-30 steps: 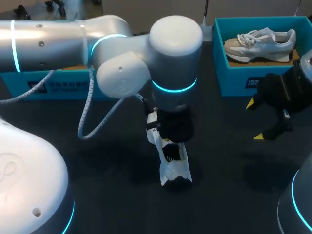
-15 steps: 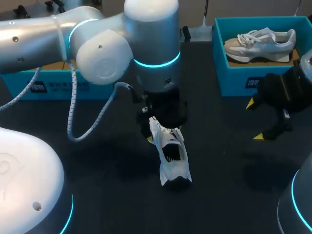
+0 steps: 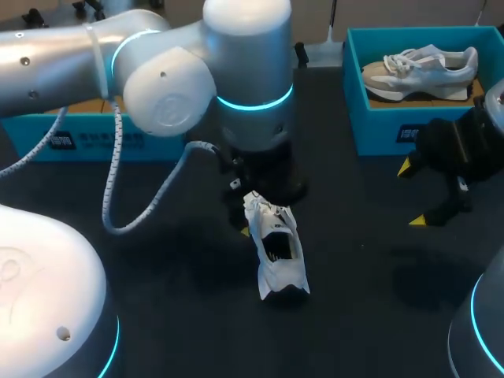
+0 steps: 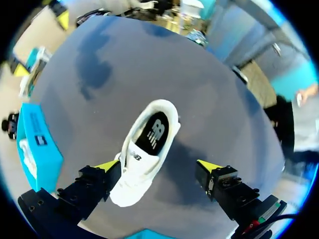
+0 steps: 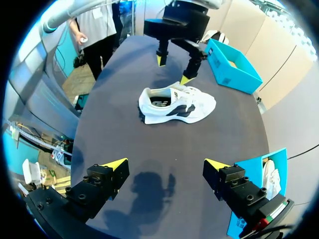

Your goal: Take the shoe out of the shoebox, open the shoe tongue, remove and reinsert the insole, then place the shoe into the shoebox

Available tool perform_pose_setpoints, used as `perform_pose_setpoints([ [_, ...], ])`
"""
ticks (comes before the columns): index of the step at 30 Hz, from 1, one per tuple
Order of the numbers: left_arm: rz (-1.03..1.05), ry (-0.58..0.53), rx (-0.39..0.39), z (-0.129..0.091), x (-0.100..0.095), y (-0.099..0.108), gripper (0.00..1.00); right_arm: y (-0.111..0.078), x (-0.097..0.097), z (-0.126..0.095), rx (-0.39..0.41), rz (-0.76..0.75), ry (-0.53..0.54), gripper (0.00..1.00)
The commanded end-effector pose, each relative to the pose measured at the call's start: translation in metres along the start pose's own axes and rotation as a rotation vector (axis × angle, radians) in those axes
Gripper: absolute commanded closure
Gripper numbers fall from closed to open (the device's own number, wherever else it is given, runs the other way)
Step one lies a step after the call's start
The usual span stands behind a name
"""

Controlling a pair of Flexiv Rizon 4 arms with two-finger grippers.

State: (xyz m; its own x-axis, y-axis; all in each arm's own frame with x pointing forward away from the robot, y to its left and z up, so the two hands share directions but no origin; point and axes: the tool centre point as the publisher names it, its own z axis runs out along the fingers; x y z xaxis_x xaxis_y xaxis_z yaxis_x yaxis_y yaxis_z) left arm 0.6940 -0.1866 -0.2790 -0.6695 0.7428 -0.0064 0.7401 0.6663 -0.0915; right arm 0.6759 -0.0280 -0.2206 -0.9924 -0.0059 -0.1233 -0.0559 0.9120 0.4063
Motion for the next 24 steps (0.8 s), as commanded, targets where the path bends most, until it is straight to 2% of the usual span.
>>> perform_pose_setpoints([
  [1, -0.26, -0.057, 0.073, -0.012, 0.011, -0.004, 0.0, 0.0, 0.0, 0.002, 0.003, 0.0, -0.002, 0.0],
  [4, -0.416, -0.078, 0.121, -0.017, 0.019, -0.007, 0.0, 0.0, 0.0, 0.002, 0.003, 0.0, -0.002, 0.0],
  [7, -0.557, -0.097, 0.122, -0.019, 0.028, -0.013, 0.0, 0.0, 0.0, 0.002, 0.003, 0.0, -0.002, 0.0],
  [9, -0.673, -0.134, 0.082, -0.018, 0.034, -0.019, 0.0, 0.0, 0.0, 0.002, 0.003, 0.0, -0.002, 0.0],
  [11, -0.761, -0.125, 0.074, -0.018, 0.039, -0.024, 0.0, 0.0, 0.0, 0.002, 0.003, 0.0, -0.002, 0.0],
  [13, -0.82, -0.12, 0.066, -0.016, 0.043, -0.029, 0.0, 0.0, 0.0, 0.002, 0.003, 0.0, -0.002, 0.0],
  [16, -0.91, -0.168, 0.015, -0.009, 0.045, -0.037, 0.0, 0.0, 0.0, 0.002, 0.003, 0.0, -0.002, 0.0],
  [24, -0.982, -0.212, -0.015, 0.014, 0.044, -0.063, 0.0, 0.0, 0.0, 0.002, 0.003, 0.0, -0.002, 0.0],
])
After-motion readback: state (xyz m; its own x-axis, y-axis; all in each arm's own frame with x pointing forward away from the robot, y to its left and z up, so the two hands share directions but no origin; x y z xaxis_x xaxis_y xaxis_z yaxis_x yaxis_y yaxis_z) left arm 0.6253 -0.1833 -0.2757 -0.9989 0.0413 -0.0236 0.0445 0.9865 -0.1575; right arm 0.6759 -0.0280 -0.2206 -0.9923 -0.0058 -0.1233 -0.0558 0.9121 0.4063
